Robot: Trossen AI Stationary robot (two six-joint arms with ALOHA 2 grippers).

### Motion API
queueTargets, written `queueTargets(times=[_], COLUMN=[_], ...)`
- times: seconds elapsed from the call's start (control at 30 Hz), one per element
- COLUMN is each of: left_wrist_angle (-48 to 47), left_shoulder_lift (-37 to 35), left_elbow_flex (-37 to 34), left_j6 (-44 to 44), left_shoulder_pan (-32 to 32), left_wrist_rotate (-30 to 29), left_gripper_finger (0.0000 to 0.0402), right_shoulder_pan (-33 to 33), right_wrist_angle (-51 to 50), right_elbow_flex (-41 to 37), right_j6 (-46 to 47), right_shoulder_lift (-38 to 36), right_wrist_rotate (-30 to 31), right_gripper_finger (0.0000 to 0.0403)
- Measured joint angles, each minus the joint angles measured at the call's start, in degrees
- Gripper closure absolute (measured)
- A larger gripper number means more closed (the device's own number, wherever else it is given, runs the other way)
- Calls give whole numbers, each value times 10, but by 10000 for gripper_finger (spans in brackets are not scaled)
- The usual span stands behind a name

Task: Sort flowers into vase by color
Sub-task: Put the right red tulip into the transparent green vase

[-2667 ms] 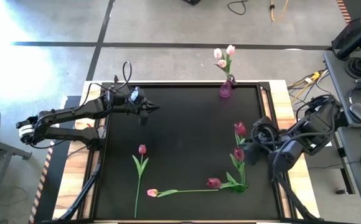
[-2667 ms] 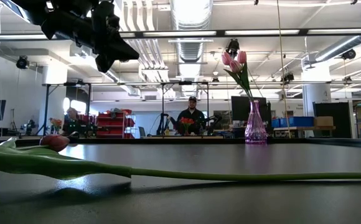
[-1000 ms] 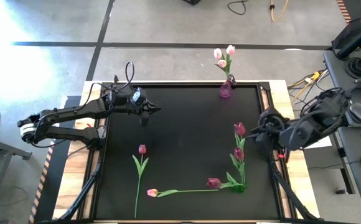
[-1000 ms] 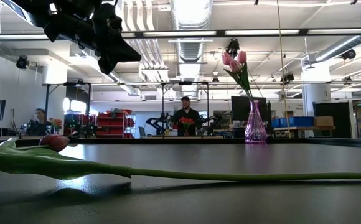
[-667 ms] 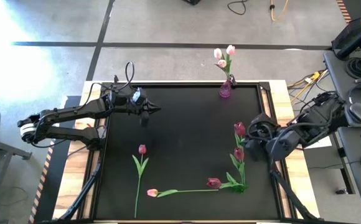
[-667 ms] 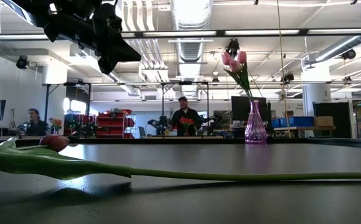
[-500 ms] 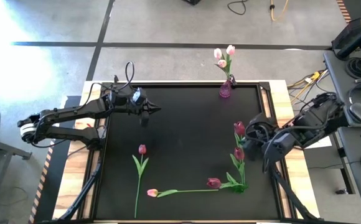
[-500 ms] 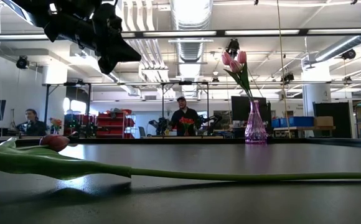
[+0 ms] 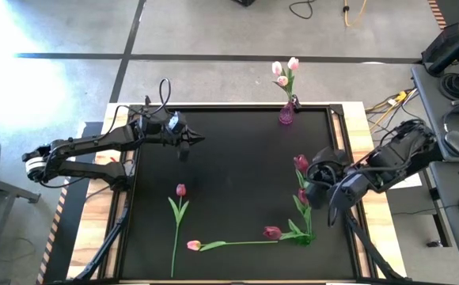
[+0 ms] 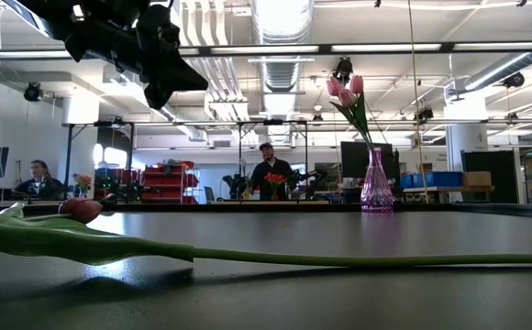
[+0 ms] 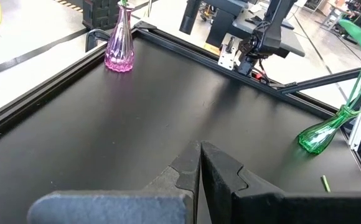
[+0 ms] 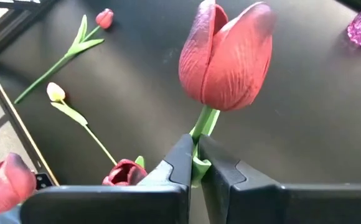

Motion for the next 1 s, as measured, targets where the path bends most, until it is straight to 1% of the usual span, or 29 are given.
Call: queueTargets(times=[0.33, 0.67, 0.9, 1.0], left_wrist_angle=[0, 0, -1, -2], left_shoulder_lift=[0, 0, 0, 0], left_elbow_flex=[0, 0, 0, 0], left_j6=[0, 0, 2, 8], left_shoulder_pan=[0, 0, 0, 0], left_wrist_rotate=[0, 0, 0, 0], left_gripper_finger=[402, 402, 402, 402], right_shoulder_pan=[53, 85, 88, 88], right_wrist_angle=[3, -6, -22, -23], right_elbow_flex=[0, 0, 0, 0], right_j6=[48, 62, 69, 77], right_shoulder_lift=[24, 39, 55, 57], right_wrist_rotate=[-13, -1, -7, -33], right_gripper_finger=[390, 390, 390, 390])
